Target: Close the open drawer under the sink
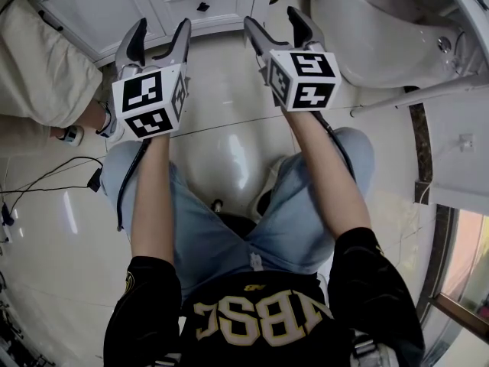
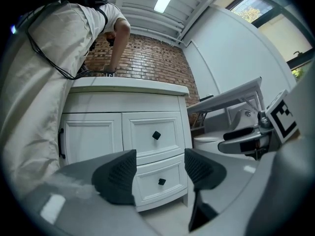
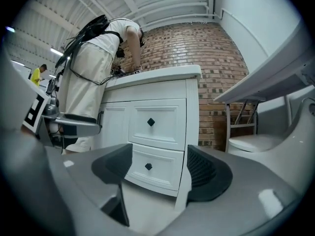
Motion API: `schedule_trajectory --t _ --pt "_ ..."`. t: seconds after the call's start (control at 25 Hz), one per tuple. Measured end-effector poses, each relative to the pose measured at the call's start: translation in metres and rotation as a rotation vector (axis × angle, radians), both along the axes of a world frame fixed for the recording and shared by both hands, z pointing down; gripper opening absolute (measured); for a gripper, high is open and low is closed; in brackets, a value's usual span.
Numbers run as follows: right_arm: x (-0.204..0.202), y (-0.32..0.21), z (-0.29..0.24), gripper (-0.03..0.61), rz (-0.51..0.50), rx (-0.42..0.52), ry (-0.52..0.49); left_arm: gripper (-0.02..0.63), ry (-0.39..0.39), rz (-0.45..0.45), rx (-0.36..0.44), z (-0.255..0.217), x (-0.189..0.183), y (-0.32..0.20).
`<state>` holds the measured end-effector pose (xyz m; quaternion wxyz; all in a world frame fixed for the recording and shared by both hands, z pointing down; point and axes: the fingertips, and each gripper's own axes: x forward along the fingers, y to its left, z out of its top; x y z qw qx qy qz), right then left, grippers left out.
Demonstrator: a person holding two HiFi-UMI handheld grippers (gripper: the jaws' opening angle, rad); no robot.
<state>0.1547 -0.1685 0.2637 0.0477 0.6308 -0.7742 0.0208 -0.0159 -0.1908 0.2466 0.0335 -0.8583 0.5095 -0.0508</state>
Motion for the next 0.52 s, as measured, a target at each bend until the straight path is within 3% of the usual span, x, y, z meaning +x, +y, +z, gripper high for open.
schedule_trajectory --t 0.36,0.52 --pt "-0.007 -0.005 0.003 0.342 -0.019 -0.009 -0.012 0.305 0.013 -0.003 -0.005 0.002 0.005 -0.004" --pt "-0.021 -0.007 -0.001 0.342 -0.064 0.034 0.070 0.307 0.009 -0.004 0.006 0.004 0.007 -0.007"
